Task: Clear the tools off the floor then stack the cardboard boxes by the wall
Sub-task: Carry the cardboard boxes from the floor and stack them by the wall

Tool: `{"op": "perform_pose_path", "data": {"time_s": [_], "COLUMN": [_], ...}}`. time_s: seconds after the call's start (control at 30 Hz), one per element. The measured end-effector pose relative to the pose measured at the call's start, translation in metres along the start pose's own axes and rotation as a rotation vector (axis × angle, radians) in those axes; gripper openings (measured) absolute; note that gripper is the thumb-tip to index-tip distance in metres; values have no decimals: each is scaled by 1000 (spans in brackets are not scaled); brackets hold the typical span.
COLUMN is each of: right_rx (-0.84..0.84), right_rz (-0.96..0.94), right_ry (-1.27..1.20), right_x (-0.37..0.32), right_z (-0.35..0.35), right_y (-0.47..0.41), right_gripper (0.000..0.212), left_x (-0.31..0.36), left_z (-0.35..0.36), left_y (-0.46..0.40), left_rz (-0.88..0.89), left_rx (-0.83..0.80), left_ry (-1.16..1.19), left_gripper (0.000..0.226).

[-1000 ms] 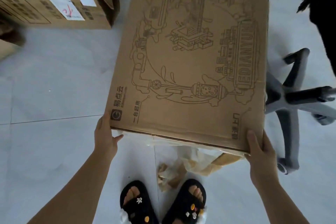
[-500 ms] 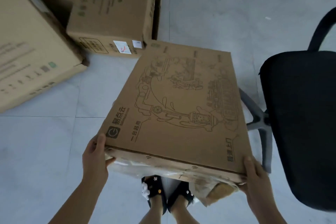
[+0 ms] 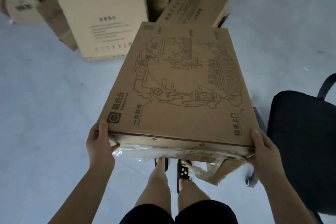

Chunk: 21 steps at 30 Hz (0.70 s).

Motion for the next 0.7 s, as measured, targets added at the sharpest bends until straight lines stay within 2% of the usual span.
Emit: {"op": "perform_pose_path", "data": {"time_s": [0.23,0.43,0.57,0.7], "right_rx": [-251,-455,-600,-738], "right_rz": [-173,-308,-327,-391], "right_ry": [94,204,292,407], "right_x": [-41,-56,-40,6], "right_z": [43,118,187,251], "right_y": [71,139,197,272], "right_gripper": [20,26,27,15], "left_x": [0,-14,-28,-60], "left_z": [-138,-249,-329,-426], "left_y": [90,143,169,203], "left_rz": [59,93,98,101], "left_rx": [276,527,675,831], "left_ry": [219,382,464,522], "left_gripper": [15,22,20,26]}}
Point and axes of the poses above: each hand's wrist, its own y-axis away from the middle knuckle, its own z-axis out of the palm, x = y × z, the point moved 9 cm from there along -y, towards the middle knuckle, and after that the axes turned 6 degrees about z, right-handed, at the moved point
